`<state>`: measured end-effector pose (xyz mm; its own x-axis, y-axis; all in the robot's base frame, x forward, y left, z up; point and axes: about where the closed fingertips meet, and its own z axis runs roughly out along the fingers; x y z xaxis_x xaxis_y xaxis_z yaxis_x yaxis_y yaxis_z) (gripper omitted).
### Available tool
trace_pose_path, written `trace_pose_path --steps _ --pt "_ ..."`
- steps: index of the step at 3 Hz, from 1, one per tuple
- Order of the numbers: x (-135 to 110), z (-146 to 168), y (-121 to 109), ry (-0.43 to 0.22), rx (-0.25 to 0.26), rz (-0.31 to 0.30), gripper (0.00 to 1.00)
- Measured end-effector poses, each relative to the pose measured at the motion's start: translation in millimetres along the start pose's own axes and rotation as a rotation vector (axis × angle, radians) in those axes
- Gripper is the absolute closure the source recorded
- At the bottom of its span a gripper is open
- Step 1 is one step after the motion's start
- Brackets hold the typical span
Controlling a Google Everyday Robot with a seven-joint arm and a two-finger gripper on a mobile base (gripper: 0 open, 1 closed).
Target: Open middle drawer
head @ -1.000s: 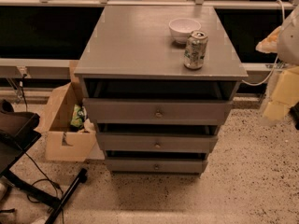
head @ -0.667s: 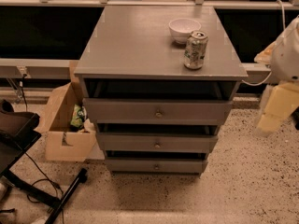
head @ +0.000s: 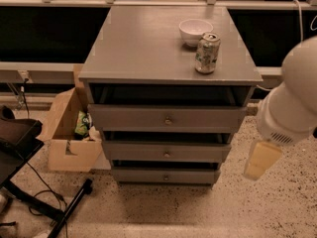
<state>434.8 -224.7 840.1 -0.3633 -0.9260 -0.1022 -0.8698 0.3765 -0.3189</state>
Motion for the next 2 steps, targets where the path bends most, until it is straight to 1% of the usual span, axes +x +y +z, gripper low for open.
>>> trace_pose_path --steps 1,2 --pt "-10.6 96.1 15.3 0.068 0.023 -0.009 0.00" --pt "-35.0 156.5 18.8 0.067 0.029 -0.048 0.00"
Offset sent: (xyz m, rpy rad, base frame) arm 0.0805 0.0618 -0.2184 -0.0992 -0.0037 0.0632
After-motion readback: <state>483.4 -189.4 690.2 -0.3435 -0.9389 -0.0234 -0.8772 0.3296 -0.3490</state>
